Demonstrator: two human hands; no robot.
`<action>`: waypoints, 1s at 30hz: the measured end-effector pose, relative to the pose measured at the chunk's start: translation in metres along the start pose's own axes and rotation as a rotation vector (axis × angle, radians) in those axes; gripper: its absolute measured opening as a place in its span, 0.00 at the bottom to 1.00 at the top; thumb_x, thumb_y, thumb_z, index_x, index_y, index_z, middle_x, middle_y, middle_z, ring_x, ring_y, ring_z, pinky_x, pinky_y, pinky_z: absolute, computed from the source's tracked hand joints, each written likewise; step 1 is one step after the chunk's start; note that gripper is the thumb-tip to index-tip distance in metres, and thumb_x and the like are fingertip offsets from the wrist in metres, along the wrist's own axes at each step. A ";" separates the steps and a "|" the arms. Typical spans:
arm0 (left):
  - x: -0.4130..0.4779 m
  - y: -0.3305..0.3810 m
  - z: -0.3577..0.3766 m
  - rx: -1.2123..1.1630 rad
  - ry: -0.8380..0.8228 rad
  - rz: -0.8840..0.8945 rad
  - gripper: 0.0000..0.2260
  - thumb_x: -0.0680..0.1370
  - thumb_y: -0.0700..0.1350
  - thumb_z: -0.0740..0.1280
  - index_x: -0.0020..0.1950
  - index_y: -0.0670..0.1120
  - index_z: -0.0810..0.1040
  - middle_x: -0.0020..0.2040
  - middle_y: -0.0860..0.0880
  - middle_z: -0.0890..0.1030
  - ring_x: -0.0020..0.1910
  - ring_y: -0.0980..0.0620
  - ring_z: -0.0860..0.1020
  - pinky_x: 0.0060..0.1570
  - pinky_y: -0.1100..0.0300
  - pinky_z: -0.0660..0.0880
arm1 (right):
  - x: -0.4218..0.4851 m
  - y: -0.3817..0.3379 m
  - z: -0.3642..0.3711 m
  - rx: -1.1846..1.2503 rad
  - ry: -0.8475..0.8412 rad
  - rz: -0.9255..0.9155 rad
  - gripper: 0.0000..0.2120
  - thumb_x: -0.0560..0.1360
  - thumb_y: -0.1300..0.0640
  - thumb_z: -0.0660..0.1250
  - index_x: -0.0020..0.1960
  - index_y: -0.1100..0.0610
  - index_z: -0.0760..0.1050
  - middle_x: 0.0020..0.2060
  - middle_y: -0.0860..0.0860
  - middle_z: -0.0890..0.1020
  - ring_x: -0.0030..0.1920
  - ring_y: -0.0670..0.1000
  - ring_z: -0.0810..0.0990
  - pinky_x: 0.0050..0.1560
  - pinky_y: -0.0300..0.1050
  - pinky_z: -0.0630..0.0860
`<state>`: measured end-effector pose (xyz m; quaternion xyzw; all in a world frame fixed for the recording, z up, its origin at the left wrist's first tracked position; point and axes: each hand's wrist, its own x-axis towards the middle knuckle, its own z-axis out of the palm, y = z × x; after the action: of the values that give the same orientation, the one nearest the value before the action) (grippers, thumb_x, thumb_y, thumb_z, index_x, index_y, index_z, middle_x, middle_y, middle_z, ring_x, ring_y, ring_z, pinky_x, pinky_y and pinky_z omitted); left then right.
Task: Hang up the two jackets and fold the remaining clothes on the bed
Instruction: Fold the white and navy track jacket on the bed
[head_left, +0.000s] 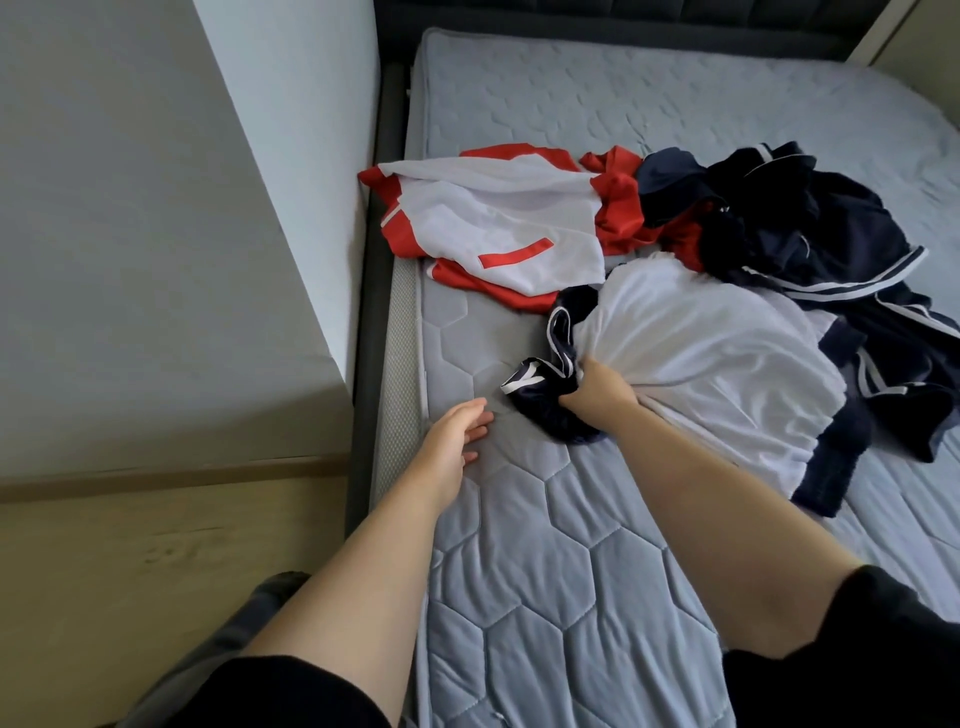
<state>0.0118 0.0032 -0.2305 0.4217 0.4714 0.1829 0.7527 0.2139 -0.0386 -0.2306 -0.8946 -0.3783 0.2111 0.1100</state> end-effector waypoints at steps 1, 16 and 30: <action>-0.002 0.000 0.001 -0.020 0.005 0.002 0.12 0.80 0.49 0.58 0.62 0.51 0.73 0.58 0.51 0.77 0.56 0.55 0.73 0.49 0.60 0.66 | -0.004 -0.001 0.004 -0.021 0.003 -0.018 0.19 0.70 0.58 0.65 0.60 0.61 0.70 0.55 0.60 0.79 0.57 0.61 0.76 0.55 0.50 0.71; -0.056 0.005 -0.014 0.071 0.040 -0.050 0.06 0.78 0.44 0.65 0.54 0.46 0.77 0.47 0.46 0.81 0.45 0.49 0.79 0.41 0.59 0.72 | -0.163 -0.038 0.050 0.144 -0.369 -0.355 0.08 0.70 0.59 0.61 0.33 0.53 0.74 0.29 0.46 0.74 0.33 0.47 0.71 0.35 0.39 0.68; -0.067 0.020 -0.079 -0.626 0.626 0.004 0.10 0.76 0.33 0.62 0.54 0.37 0.80 0.47 0.43 0.77 0.37 0.46 0.74 0.45 0.54 0.73 | -0.164 -0.065 -0.001 0.902 0.491 0.114 0.05 0.74 0.62 0.58 0.40 0.56 0.70 0.29 0.47 0.72 0.32 0.49 0.70 0.27 0.31 0.64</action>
<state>-0.0868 0.0061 -0.1925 0.0984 0.5977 0.4372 0.6648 0.0710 -0.1126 -0.1584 -0.8006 -0.1634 0.1428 0.5586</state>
